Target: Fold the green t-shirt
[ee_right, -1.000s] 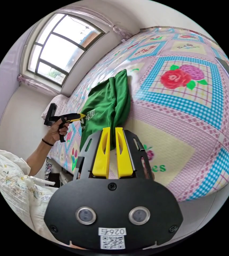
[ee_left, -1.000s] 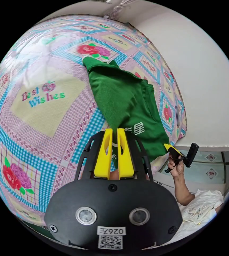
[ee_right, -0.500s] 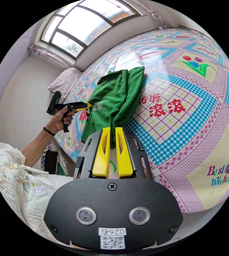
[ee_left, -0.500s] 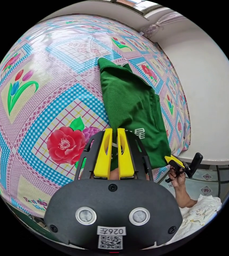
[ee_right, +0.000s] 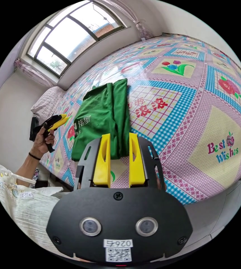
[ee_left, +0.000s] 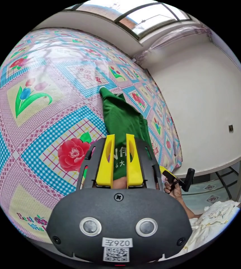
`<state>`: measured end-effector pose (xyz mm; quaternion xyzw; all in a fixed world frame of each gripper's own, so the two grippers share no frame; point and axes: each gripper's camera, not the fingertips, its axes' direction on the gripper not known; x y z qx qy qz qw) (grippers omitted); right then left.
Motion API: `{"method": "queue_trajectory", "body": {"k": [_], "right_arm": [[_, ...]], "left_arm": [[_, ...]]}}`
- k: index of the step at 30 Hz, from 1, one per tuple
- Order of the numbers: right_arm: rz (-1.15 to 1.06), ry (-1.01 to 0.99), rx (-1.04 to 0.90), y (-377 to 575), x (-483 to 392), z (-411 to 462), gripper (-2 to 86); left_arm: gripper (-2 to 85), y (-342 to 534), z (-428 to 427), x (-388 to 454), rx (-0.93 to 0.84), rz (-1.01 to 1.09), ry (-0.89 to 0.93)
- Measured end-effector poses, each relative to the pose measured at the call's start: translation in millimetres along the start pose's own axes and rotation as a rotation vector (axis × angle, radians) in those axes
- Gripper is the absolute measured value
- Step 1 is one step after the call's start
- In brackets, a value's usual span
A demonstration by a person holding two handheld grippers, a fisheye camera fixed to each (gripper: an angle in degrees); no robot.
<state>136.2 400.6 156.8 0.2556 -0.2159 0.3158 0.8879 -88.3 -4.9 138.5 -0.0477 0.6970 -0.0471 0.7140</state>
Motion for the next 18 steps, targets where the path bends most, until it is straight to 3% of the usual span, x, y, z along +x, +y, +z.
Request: {"method": "queue_trajectory", "body": {"k": [3, 8, 15, 18], "right_arm": [[-0.042, 0.001, 0.031, -9.6, 2.1, -4.1, 8.2], [-0.062, -0.011, 0.033, -17.3, 9.3, 0.9, 8.4], [-0.01, -0.012, 0.054, 3.7, 44.4, -0.9, 6.6], [0.019, -0.016, 0.052, 12.5, 64.8, 0.3, 5.3]], "left_arm": [[9.8, -3.2, -12.1, 10.0, 0.015, 0.022, 0.09], [11.8, -9.9, 51.7, 62.0, -0.229, 0.132, 0.21], [15.6, 12.1, 160.1, 156.4, -0.52, 0.392, -0.058], [6.6, 12.1, 176.2, 187.6, -0.573, 0.586, -0.354]]}}
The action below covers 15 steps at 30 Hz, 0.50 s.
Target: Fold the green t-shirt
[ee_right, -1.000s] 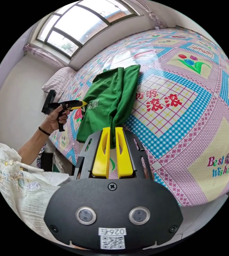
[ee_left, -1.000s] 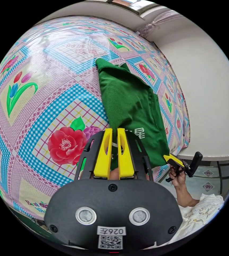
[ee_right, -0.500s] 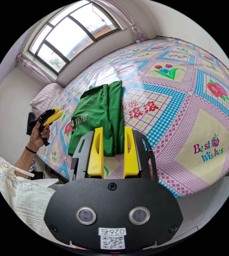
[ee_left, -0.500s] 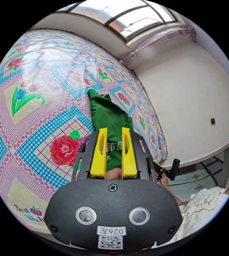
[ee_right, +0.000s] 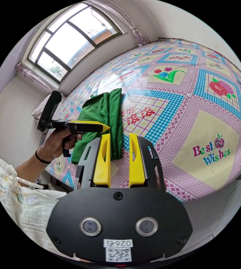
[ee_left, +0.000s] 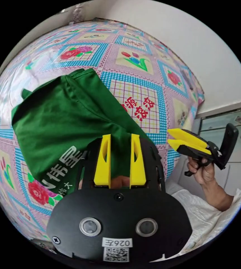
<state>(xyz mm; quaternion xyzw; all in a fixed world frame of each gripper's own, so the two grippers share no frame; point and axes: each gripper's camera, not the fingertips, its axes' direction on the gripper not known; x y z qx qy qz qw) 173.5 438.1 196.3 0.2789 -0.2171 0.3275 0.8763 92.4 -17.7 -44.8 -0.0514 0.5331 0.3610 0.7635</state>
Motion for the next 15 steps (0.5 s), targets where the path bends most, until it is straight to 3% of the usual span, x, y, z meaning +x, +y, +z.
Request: {"method": "queue_trajectory", "body": {"k": [2, 6, 11, 15], "right_arm": [[0.008, -0.013, -0.009, 1.2, 9.2, 3.8, 4.6], [-0.04, -0.021, -0.033, -10.3, 10.5, 25.8, 4.3], [-0.145, 0.034, -0.125, -31.2, -8.1, 79.1, 4.5], [-0.177, 0.033, -0.181, -38.0, -21.4, 122.8, 6.2]], "left_arm": [[3.6, -2.0, -10.2, 2.4, -0.011, 0.047, -0.062], [1.7, 29.3, -46.5, -32.9, 0.104, -0.018, 0.04], [1.1, 100.9, -81.8, -109.3, 0.231, -0.224, 0.12], [1.0, 199.6, -114.5, -194.2, 0.393, -0.504, 0.252]]}}
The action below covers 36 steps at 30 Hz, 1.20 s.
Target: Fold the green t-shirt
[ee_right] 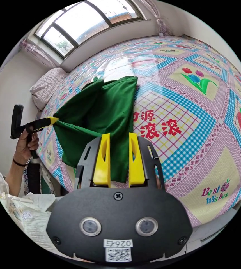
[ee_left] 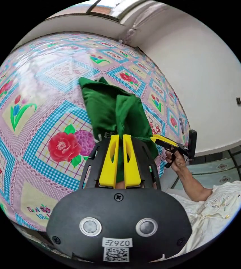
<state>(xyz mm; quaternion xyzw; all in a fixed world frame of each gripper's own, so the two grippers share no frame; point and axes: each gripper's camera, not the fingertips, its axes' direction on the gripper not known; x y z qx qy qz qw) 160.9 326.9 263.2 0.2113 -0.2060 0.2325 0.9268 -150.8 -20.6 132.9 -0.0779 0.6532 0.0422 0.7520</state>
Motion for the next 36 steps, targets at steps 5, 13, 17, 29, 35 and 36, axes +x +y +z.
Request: {"method": "queue_trajectory", "body": {"k": [5, 13, 17, 29, 35, 36], "right_arm": [[0.034, -0.044, 0.026, 7.0, -4.7, 20.1, 5.6], [-0.162, 0.191, -0.056, 26.3, -41.0, 63.3, -1.0], [-0.156, 0.234, -0.011, 62.8, -26.4, 37.0, -1.2], [-0.083, 0.038, 0.176, 94.7, 11.9, -1.4, 4.0], [-0.286, -0.02, 0.113, -8.7, -71.4, 79.1, 6.6], [-0.322, -0.023, 0.08, -23.5, -89.0, 100.5, 6.8]], "left_arm": [[1.0, 55.2, -88.2, -104.8, 0.134, -0.291, -0.16], [1.3, 94.2, -108.3, -200.6, 0.099, -0.52, -0.168], [1.8, 91.1, -103.3, -214.3, 0.069, -0.517, -0.042], [11.3, 5.9, -167.6, -208.8, 0.291, -0.357, -0.109], [16.9, -152.2, -72.8, -155.5, -0.035, -0.084, -0.119], [17.2, -175.4, -56.0, -147.8, -0.098, -0.057, -0.132]]}}
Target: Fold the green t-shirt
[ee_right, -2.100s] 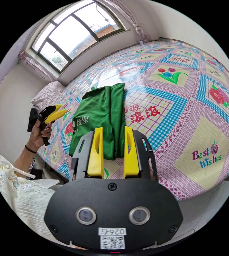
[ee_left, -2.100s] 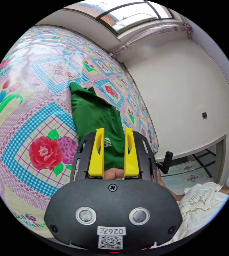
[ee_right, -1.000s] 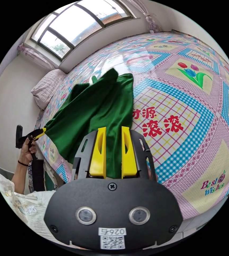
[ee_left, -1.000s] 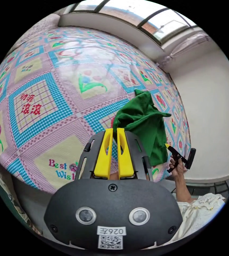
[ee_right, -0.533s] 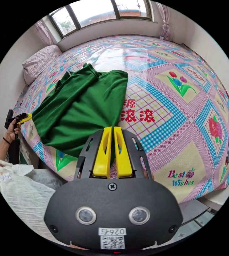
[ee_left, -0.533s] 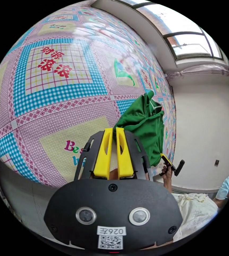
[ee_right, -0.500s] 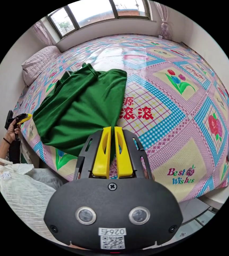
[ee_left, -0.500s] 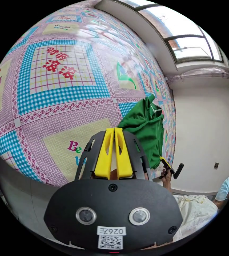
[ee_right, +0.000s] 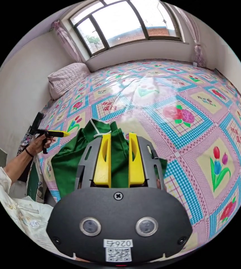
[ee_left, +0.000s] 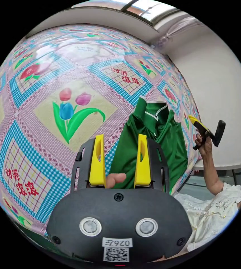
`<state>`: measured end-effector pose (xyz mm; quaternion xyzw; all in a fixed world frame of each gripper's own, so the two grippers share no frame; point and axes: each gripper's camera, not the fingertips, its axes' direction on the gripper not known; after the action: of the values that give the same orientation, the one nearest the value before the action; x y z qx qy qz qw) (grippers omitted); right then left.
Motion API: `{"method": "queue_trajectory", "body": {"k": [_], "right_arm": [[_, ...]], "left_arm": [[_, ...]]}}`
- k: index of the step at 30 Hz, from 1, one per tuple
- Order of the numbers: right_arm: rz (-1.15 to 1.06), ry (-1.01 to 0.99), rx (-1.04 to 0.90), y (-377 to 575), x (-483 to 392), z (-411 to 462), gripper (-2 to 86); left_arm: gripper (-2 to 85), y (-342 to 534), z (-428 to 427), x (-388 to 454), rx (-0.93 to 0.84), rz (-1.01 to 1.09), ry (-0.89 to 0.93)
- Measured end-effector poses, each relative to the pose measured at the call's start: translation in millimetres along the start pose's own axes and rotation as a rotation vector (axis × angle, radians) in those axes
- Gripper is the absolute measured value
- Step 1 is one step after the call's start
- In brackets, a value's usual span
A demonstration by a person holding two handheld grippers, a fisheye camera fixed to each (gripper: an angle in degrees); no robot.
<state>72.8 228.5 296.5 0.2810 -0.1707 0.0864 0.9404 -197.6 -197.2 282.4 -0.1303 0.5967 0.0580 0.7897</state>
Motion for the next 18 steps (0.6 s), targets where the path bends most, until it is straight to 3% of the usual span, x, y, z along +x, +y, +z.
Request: {"method": "queue_trajectory", "body": {"k": [6, 8, 9, 10, 14, 18], "right_arm": [[-0.144, 0.058, -0.191, -35.0, -51.4, 107.3, 8.3], [-0.148, 0.037, -0.285, -32.7, -55.8, 137.5, 4.4], [-0.149, 0.018, -0.366, -28.3, -56.6, 155.7, 0.4], [-0.147, -0.001, -0.386, -22.1, -57.4, 160.3, -0.4], [-0.114, -0.067, -0.243, 7.5, -62.5, 107.2, -1.4], [-0.121, -0.067, -0.023, 59.7, -84.5, -1.4, -1.5]], "left_arm": [[17.0, -60.9, 19.7, 49.4, -0.128, 0.141, -0.133], [11.5, -65.1, 24.2, 66.4, -0.184, 0.213, -0.251], [3.8, -65.8, 28.1, 78.8, -0.236, 0.283, -0.339], [2.1, -66.8, 28.2, 87.4, -0.262, 0.323, -0.306], [0.0, -61.4, 1.7, 105.9, -0.214, 0.345, -0.323], [-0.5, -30.9, -94.6, 136.1, 0.072, 0.368, -0.176]]}}
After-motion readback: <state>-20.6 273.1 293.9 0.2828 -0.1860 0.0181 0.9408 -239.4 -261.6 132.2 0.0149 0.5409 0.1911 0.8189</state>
